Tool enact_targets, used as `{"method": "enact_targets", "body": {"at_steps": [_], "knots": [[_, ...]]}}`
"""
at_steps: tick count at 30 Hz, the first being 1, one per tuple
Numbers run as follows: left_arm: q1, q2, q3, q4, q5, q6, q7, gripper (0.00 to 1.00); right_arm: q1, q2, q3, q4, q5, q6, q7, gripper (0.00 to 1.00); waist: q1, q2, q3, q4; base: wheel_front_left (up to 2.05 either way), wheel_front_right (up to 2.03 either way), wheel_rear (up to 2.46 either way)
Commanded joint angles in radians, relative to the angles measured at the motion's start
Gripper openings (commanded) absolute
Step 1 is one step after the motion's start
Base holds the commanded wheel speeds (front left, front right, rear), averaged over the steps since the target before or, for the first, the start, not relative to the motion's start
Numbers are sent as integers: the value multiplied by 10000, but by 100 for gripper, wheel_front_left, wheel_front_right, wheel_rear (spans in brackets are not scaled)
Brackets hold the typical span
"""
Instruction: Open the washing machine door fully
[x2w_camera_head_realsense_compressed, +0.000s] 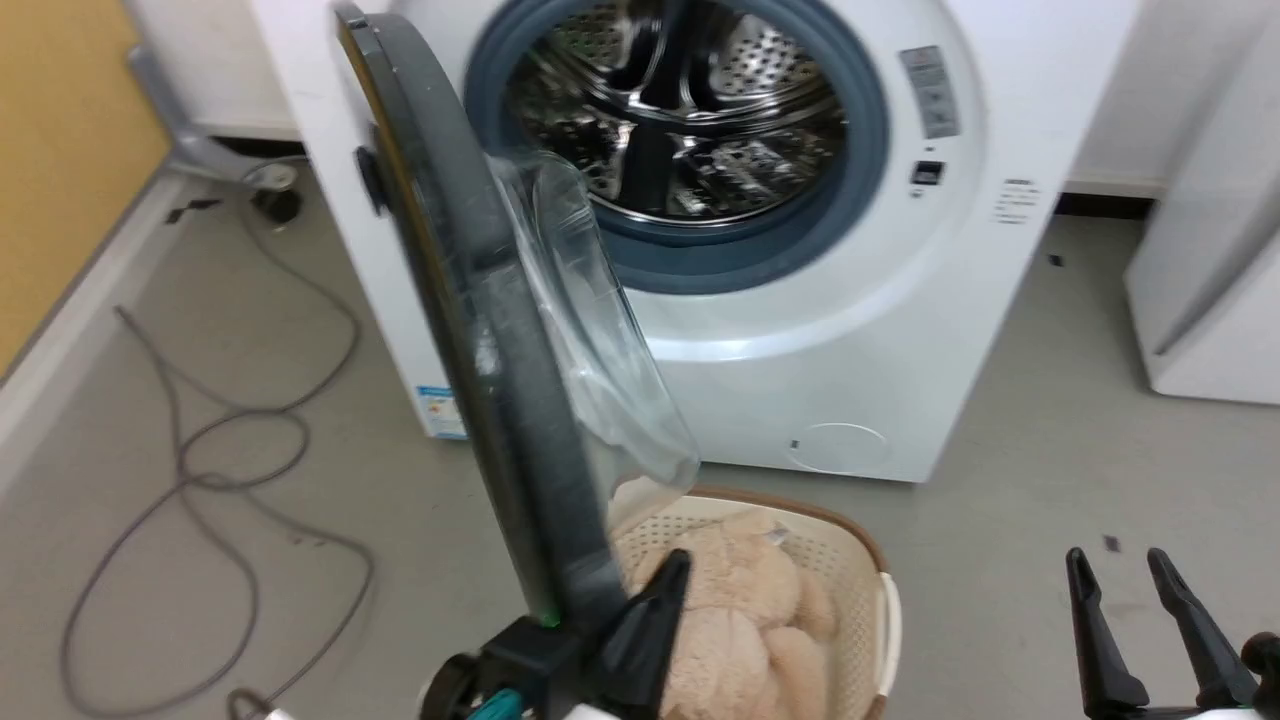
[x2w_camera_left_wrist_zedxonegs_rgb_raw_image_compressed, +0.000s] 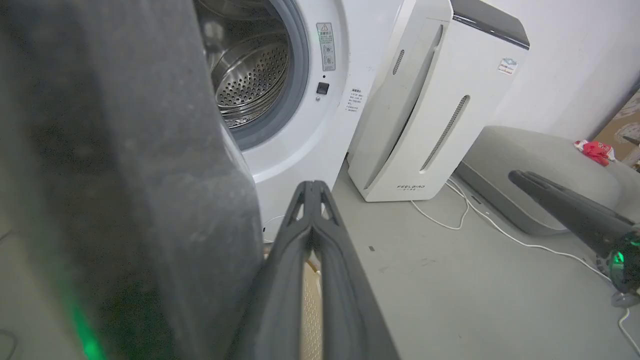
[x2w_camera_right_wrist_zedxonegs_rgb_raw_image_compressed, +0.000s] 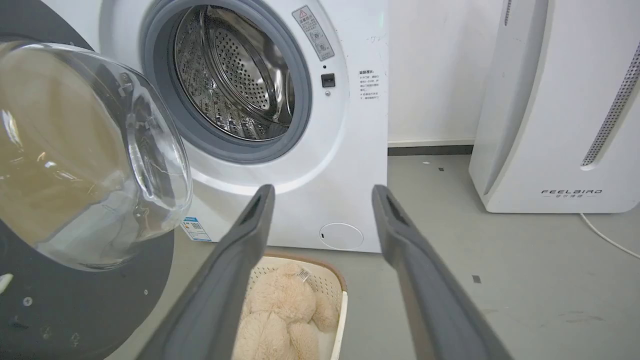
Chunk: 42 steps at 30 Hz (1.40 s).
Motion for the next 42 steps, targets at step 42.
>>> {"method": "enact_targets", "body": {"at_steps": [42], "knots": [[549, 2259, 5447, 239, -1366, 1844, -1739, 0, -259, 41, 127, -507, -162, 6, 413, 100, 1, 0, 843, 1901, 0, 0, 0]]}}
